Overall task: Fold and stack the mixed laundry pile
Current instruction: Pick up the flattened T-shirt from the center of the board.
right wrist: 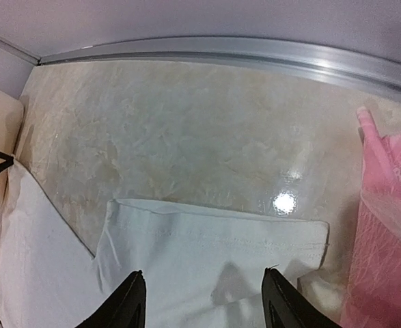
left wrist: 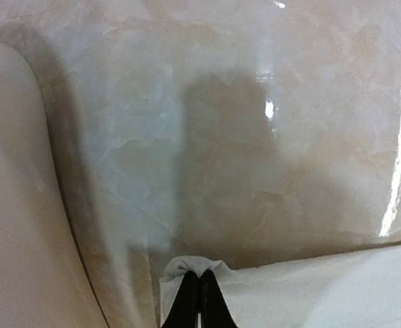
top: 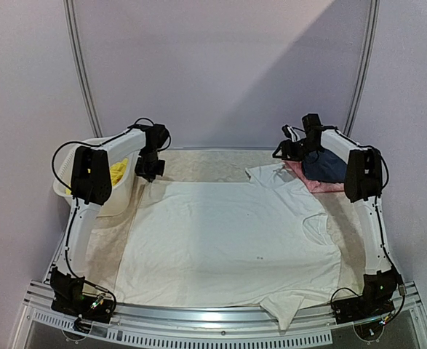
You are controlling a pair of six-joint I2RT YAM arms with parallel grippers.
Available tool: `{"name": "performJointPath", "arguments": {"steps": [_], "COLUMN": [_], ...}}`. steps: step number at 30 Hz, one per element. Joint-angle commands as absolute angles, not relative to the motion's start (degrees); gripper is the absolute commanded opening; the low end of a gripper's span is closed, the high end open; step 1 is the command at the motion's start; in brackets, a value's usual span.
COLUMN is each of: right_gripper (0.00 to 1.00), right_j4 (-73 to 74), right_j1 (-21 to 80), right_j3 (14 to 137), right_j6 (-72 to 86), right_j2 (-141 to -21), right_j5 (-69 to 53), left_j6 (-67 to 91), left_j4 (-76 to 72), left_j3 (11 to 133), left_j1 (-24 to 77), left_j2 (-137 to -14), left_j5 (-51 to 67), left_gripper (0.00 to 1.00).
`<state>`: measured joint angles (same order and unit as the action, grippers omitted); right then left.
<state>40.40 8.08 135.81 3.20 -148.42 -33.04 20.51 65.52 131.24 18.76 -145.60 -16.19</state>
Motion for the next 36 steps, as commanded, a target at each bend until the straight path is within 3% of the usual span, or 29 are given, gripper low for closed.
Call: {"name": "performJointPath", "arguments": {"steps": [1, 13, 36], "right_gripper": [0.59, 0.63, 0.56], "right_j4": [33.6, 37.2, 36.5], "right_j1": [7.8, 7.8, 7.8], "right_j3": [137.3, 137.2, 139.0], "right_j6": [16.0, 19.4, 21.1], "right_j2": [-150.4, -152.5, -158.5], "right_j5": [-32.5, -20.2, -24.0], "left_j6": [19.2, 18.6, 18.3], "left_j4": [66.2, 67.0, 68.4], "left_j3": [130.6, 131.0, 132.7], "left_j1": [20.4, 22.6, 23.1], "left_j2": [-141.2, -138.8, -136.9], "left_j5": [-17.8, -17.4, -15.3], "left_gripper": [0.0, 0.0, 0.0]}}
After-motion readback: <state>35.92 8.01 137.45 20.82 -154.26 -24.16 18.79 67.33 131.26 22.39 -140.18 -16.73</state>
